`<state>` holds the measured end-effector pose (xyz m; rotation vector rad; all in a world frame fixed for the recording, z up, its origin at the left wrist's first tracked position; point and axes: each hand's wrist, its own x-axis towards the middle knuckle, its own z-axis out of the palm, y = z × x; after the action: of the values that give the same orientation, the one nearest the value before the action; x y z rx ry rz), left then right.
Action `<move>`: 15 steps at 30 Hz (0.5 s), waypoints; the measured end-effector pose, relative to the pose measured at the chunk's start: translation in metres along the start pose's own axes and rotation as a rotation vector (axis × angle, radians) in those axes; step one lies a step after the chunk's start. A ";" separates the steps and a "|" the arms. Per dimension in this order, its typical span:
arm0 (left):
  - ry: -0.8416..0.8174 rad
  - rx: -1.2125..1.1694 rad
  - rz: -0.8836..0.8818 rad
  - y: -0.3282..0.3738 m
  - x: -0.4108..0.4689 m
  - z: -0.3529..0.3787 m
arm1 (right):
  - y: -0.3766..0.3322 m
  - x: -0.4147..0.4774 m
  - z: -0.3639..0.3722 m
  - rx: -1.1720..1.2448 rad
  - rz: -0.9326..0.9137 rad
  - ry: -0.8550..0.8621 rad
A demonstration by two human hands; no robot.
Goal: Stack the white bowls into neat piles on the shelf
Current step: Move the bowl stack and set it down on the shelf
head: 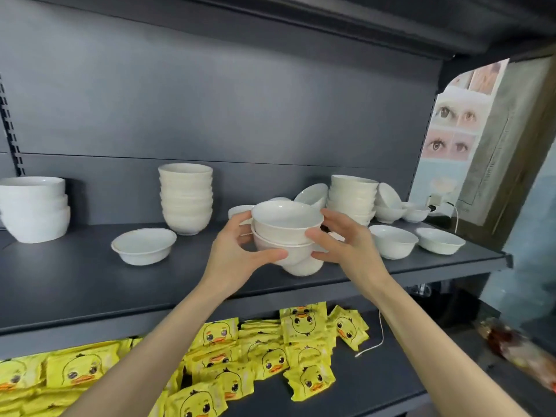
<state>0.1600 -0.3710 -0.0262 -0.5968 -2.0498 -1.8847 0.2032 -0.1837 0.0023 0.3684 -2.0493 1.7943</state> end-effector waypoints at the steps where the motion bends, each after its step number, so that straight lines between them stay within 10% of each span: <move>1: 0.002 0.002 -0.005 0.001 0.004 0.010 | 0.001 0.004 -0.010 0.004 0.000 -0.008; 15: 0.020 0.118 -0.049 -0.042 0.051 0.070 | 0.067 0.062 -0.066 -0.001 0.050 -0.052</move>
<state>0.1000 -0.2986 -0.0455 -0.5015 -2.1635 -1.7731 0.1262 -0.1049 -0.0223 0.3697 -2.1123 1.8306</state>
